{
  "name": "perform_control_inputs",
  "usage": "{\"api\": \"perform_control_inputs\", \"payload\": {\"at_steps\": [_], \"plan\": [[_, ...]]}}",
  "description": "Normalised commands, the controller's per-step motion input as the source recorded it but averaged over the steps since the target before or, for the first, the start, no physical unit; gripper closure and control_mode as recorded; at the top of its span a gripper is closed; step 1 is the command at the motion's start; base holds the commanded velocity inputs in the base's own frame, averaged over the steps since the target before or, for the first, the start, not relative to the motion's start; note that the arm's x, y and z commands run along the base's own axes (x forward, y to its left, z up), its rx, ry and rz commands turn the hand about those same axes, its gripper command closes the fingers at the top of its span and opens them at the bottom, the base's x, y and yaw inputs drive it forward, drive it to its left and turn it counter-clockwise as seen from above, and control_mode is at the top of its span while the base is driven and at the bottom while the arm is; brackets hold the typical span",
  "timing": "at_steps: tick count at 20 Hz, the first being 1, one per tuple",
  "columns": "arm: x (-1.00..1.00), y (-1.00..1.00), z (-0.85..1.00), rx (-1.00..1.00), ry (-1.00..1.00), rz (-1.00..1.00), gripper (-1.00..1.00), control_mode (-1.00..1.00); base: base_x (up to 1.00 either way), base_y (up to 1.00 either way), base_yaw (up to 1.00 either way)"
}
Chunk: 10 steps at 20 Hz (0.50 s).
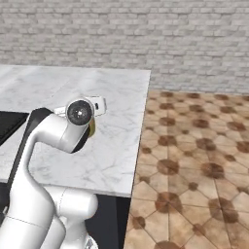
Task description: Place the pitcher and cup on the dining counter for serving.
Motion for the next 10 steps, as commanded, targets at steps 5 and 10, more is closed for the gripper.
{"api": "perform_control_inputs", "payload": {"at_steps": [5, 10], "plan": [[0.52, 0.00, -0.07, -0.02, 0.01, 0.00, 1.00, -1.00, 0.32, 0.00, 0.00], [0.98, 0.11, -0.27, -0.03, 0.12, 0.12, 1.00, -1.00, 0.00, 0.00, 0.00]]}}
